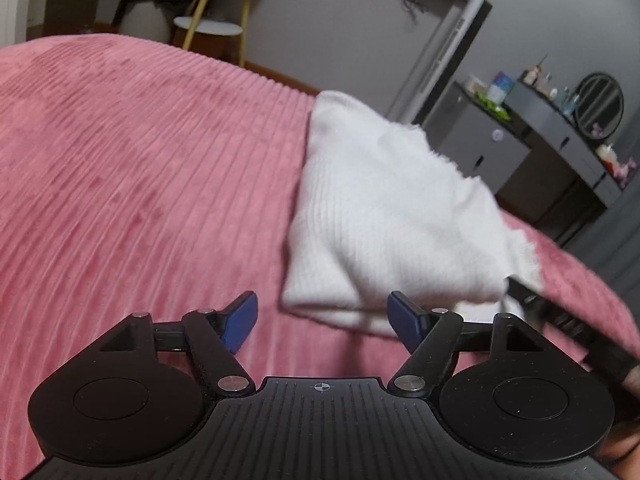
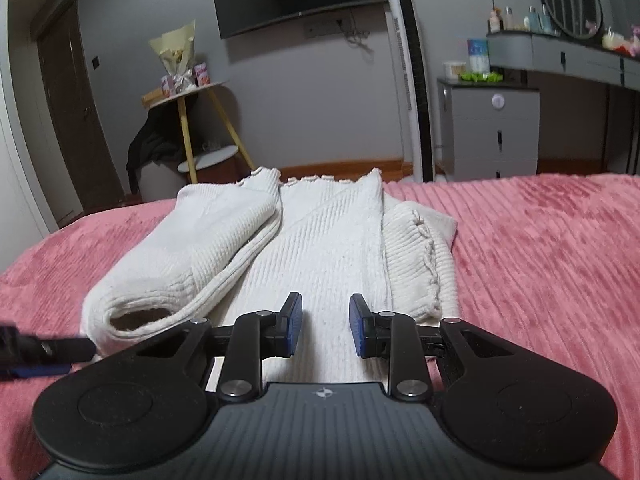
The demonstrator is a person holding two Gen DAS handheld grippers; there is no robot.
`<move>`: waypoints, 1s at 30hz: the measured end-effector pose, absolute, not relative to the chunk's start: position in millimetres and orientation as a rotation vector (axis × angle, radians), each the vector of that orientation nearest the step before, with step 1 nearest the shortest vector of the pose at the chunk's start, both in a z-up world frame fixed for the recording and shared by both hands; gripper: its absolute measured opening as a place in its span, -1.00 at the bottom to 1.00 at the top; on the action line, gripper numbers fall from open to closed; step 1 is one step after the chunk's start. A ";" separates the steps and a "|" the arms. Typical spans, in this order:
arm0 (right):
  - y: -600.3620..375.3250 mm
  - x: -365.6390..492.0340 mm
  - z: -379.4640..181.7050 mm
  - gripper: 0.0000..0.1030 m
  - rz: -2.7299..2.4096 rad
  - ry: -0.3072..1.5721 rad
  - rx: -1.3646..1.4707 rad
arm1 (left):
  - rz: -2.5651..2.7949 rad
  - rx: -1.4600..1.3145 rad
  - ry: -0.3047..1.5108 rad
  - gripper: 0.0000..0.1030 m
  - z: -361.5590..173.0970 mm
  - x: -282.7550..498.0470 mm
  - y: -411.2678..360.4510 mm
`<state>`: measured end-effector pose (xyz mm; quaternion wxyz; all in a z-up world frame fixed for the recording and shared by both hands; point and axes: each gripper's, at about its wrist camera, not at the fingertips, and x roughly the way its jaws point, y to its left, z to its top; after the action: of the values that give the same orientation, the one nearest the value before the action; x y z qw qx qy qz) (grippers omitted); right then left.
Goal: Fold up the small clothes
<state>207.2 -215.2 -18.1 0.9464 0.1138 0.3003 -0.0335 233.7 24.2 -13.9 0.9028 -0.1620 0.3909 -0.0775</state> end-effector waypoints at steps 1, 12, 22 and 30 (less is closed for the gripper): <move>-217.0 207.0 -15.6 -0.52 -0.063 0.617 0.260 | -0.151 -0.324 0.796 0.52 -14.4 232.9 26.1; -222.6 271.2 -12.5 -0.17 0.134 0.759 0.668 | -0.127 -0.372 0.760 0.58 -22.7 230.7 48.3; -202.6 334.8 -31.8 -0.61 0.156 0.896 0.716 | -0.151 -0.304 0.760 0.62 -26.4 231.2 36.7; -165.4 292.6 32.0 -0.73 0.074 0.622 0.148 | -0.178 -0.372 0.748 0.67 -22.3 230.3 41.5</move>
<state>292.6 -165.4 32.0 0.9487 0.0726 0.3057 0.0362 230.3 41.5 -22.3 0.9103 -0.1802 0.3626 -0.0861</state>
